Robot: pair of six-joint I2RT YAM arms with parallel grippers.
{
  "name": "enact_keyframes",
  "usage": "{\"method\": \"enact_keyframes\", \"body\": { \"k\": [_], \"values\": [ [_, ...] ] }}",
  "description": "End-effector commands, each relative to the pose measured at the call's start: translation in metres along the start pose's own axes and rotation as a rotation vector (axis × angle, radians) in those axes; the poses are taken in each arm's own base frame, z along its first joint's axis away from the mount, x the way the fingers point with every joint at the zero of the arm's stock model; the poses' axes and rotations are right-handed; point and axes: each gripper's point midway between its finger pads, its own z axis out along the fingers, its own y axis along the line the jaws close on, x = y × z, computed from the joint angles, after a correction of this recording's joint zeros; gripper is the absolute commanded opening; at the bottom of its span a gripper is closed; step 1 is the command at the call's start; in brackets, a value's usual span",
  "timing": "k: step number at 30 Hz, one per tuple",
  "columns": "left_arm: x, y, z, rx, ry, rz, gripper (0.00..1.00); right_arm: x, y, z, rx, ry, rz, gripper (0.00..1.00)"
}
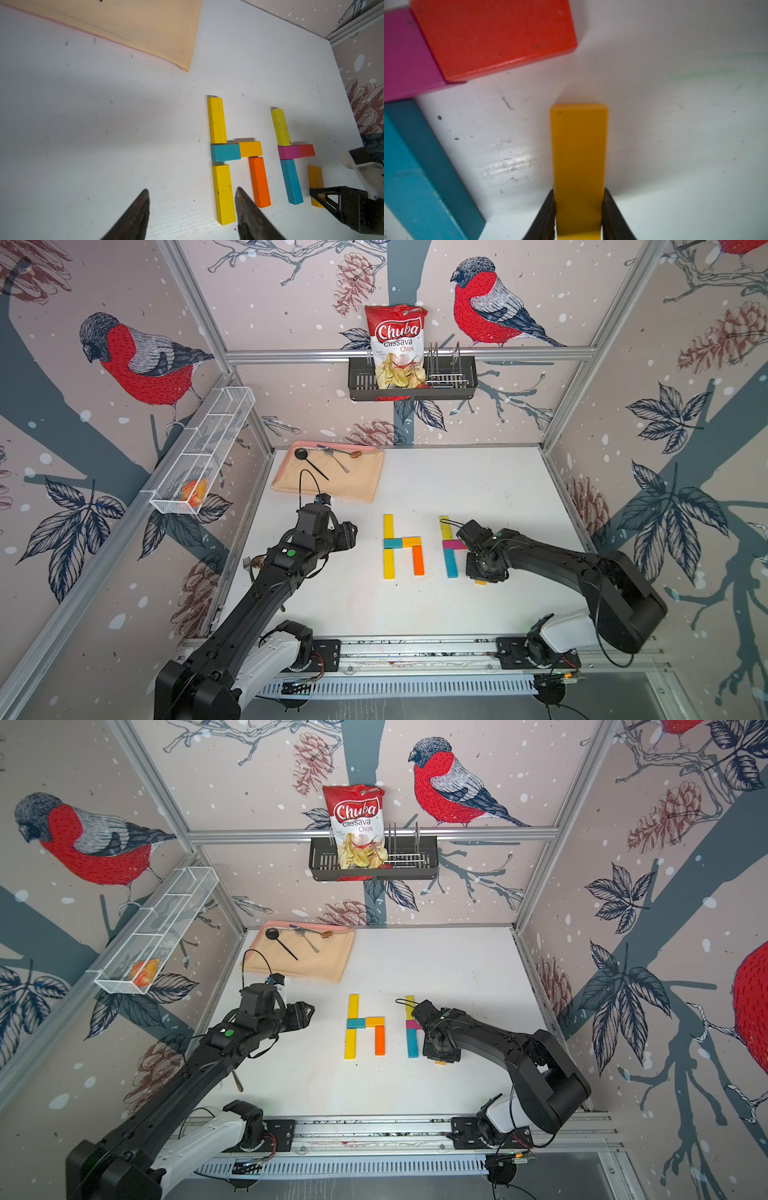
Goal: Assemble the letter h with building blocks
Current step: Move the building block to the center of the board.
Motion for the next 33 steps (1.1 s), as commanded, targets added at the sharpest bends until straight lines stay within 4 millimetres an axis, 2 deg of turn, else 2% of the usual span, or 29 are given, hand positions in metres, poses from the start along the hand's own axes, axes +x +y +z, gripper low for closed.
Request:
{"method": "enact_keyframes", "body": {
  "k": [1, 7, 15, 17, 19, 21, 26, 33],
  "values": [
    [-0.006, -0.003, 0.000, 0.010, -0.027, 0.012, 0.64, -0.007, -0.003, -0.001, 0.030, -0.030, -0.029, 0.32],
    [-0.007, -0.002, -0.001, 0.008, -0.028, 0.010, 0.64, -0.013, 0.002, -0.002, 0.041, -0.028, -0.055, 0.31],
    [-0.007, -0.003, 0.000, 0.010, -0.026, 0.012, 0.64, -0.011, 0.006, -0.003, 0.022, -0.023, -0.062, 0.34],
    [-0.007, -0.003, 0.000, 0.010, -0.026, 0.012, 0.64, -0.010, 0.006, -0.003, 0.025, -0.019, -0.063, 0.45],
    [-0.007, -0.003, 0.000, 0.010, -0.026, 0.013, 0.64, -0.010, 0.005, -0.005, 0.038, -0.024, -0.056, 0.65],
    [-0.007, -0.002, 0.000, 0.009, -0.027, 0.011, 0.64, -0.011, 0.004, -0.008, 0.035, -0.033, -0.043, 0.72],
    [-0.007, -0.003, 0.000, 0.012, -0.026, 0.013, 0.64, -0.008, -0.004, -0.015, 0.038, -0.051, 0.005, 0.72],
    [-0.006, -0.003, 0.000, 0.012, -0.024, 0.012, 0.64, 0.006, -0.024, -0.007, 0.096, -0.030, 0.052, 0.69]
  ]
}}
